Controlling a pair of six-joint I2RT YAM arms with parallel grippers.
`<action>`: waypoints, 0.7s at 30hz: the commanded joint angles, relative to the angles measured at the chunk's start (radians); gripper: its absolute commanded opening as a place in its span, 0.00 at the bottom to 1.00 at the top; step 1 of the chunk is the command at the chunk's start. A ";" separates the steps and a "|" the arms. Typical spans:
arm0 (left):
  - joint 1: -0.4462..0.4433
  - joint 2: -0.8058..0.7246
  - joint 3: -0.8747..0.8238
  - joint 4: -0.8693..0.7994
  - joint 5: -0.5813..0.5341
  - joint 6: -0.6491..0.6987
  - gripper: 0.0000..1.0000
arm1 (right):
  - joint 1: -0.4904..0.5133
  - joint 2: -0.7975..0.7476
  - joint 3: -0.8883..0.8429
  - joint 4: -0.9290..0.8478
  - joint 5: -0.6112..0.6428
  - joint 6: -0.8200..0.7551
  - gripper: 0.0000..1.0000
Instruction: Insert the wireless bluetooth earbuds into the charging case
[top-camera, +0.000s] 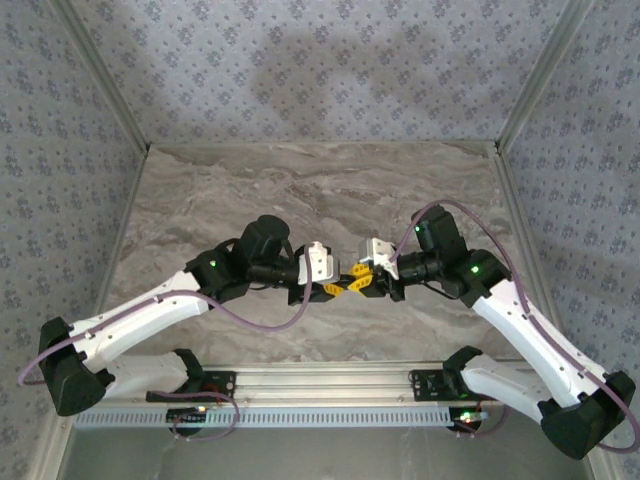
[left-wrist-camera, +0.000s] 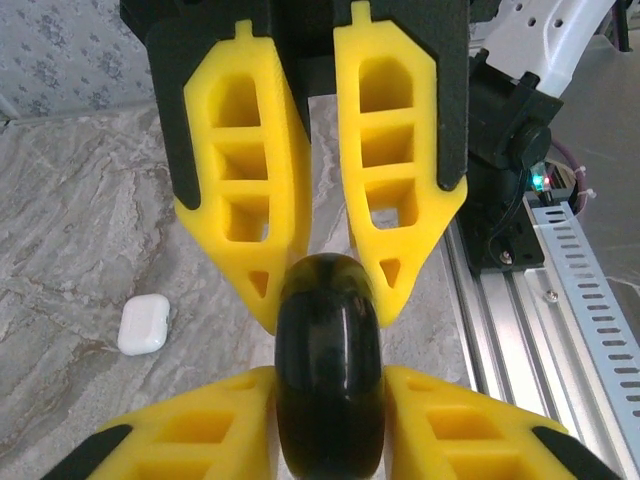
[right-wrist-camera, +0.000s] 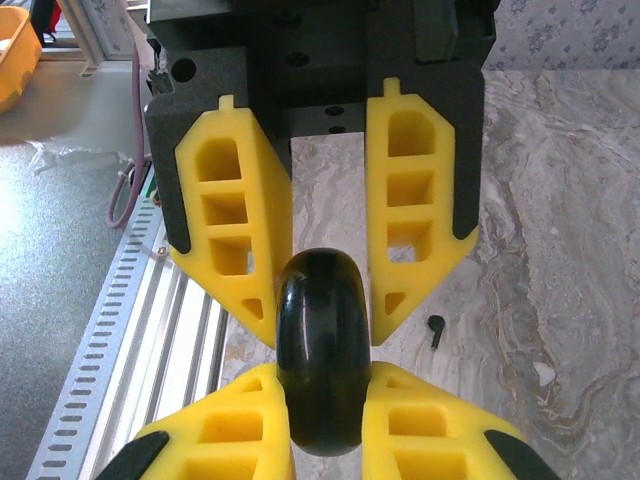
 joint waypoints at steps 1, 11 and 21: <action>-0.007 -0.012 0.017 -0.003 0.000 0.006 0.33 | 0.005 -0.019 0.027 0.002 0.005 -0.006 0.16; -0.009 -0.015 0.005 0.011 -0.004 -0.010 0.36 | 0.005 -0.017 0.030 0.006 0.004 0.000 0.16; -0.009 -0.018 -0.003 0.011 -0.013 -0.013 0.41 | 0.006 -0.022 0.029 0.008 0.006 0.004 0.16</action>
